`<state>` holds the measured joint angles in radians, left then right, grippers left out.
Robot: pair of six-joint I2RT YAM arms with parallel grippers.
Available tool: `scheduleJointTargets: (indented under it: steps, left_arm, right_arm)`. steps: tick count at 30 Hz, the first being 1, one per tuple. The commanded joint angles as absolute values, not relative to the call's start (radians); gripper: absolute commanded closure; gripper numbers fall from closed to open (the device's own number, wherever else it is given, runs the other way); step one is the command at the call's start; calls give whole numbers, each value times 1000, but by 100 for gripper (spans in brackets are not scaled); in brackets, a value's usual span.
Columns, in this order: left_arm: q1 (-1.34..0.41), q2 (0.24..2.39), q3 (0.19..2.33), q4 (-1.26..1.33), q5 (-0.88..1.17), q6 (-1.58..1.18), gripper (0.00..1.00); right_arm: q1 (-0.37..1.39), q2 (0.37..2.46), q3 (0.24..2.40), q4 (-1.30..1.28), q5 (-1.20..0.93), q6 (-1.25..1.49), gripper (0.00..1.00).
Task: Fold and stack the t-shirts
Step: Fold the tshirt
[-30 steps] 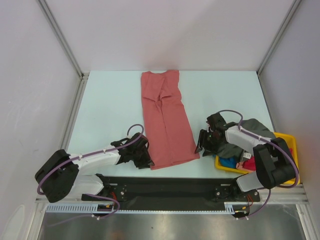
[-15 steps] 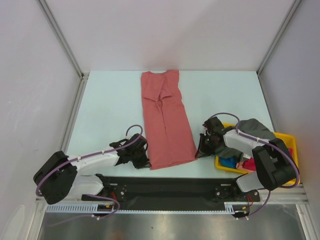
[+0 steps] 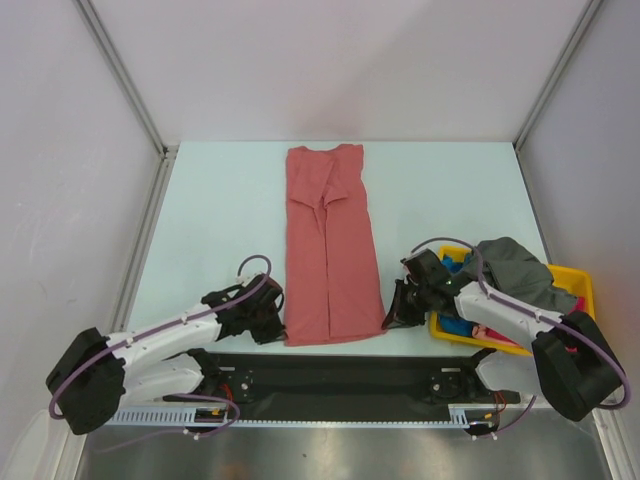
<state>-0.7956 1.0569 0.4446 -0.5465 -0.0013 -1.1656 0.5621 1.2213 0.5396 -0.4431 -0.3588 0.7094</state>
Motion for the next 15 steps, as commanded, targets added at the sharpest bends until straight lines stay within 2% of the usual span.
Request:
scheduleJointTargets:
  steps: [1,6,11,15]
  left_arm:
    - [-787,1031,498,-614,-44,-1105,100]
    - [-694,1161,715,-686,-35,-999,100]
    - [-479,1290,903,-644,24,-861,100]
    - [-396,1517,1118,-653,69,-749,100]
  right_arm:
    - [565,1183,577,-475,-351,746,100]
    - [471,1319,785,-526,-357,654,100]
    - [385,1523,1004,-541,-393,557,100]
    - [350,1716,1260,-583,-388,512,100]
